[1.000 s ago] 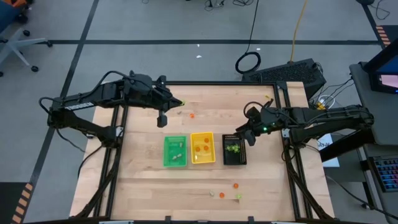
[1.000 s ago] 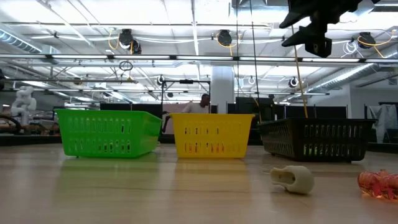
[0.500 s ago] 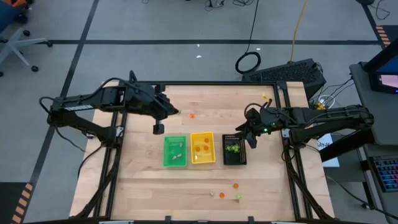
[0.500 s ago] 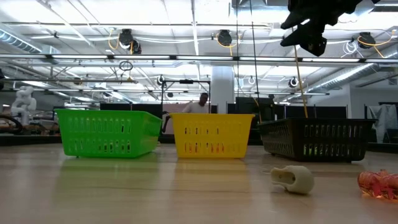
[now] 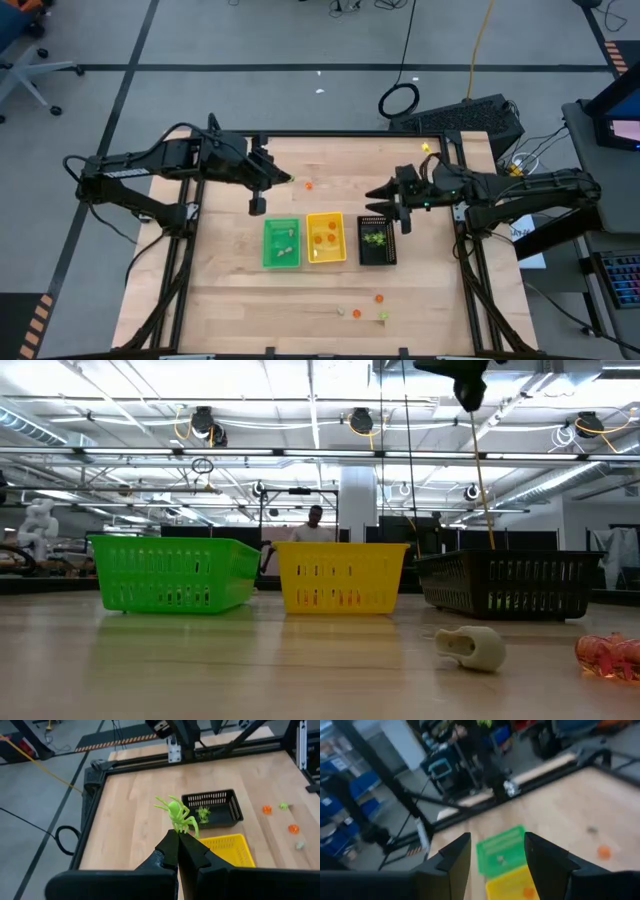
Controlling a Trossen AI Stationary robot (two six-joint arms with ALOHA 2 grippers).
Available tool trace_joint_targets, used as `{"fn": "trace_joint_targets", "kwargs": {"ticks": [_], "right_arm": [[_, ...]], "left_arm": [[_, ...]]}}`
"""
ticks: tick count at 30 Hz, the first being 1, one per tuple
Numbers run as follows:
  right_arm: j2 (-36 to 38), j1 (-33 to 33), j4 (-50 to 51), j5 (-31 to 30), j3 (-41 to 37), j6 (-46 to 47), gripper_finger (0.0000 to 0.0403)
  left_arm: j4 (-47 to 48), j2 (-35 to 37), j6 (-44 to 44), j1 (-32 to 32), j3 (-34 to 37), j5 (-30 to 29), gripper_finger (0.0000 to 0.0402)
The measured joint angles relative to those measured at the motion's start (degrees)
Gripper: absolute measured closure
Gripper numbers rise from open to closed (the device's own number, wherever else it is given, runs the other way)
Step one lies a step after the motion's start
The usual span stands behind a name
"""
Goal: Sort Halloween decoration
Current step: Put the green spider toy into the black basket
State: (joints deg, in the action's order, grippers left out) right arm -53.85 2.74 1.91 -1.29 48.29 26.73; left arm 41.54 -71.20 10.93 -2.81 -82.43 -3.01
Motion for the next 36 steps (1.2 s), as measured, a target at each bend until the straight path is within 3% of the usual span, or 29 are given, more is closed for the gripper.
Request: {"fn": "trace_joint_targets", "kwargs": {"ticks": [5,12,22,36], "right_arm": [[-3.2,0.0,-5.0,-0.4,0.8,-3.3,0.0221],[-11.3,0.0,-2.8,1.4,10.8,-13.1,0.0219],[-21.5,0.0,8.0,2.1,24.7,-23.4,0.0219],[-28.5,0.0,4.2,2.9,26.3,-26.6,0.022]], "left_arm": [[-0.7,-1.2,-0.1,0.0,0.0,0.7,0.0402],[-0.8,-6.3,-1.3,0.4,0.0,10.1,0.0402],[-3.3,-9.4,-1.6,2.2,0.0,10.3,0.0402],[-3.7,-10.1,-1.5,2.2,0.0,10.3,0.0402]]}}
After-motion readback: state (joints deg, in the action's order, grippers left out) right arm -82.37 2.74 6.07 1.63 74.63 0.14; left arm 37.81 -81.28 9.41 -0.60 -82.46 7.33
